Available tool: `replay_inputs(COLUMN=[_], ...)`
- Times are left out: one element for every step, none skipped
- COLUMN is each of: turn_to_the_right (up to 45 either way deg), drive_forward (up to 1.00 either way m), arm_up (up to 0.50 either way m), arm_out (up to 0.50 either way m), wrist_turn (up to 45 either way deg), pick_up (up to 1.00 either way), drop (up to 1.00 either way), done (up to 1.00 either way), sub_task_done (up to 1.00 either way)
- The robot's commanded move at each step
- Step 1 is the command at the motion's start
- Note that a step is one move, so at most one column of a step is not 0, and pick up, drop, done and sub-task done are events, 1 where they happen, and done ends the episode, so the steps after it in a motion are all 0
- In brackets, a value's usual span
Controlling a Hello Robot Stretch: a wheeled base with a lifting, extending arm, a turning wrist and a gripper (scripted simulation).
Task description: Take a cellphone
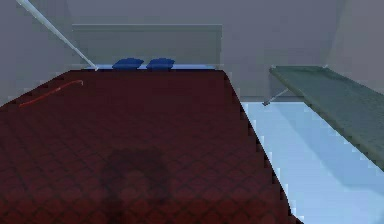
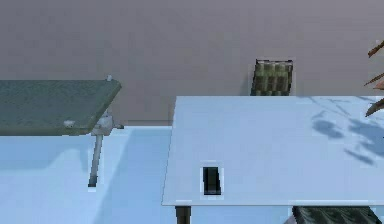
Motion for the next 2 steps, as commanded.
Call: replay_inputs(turn_to_the_right=[0.0,0.0], drive_forward=[0.00,0.00], arm_up=[0.00,0.00], arm_out=[0.32,0.00], wrist_turn=[0.0,45.0], pick_up=[0.00,0.00], drop=[0.00,0.00], done=[0.00,0.00], sub_task_done=[0.00,0.00])
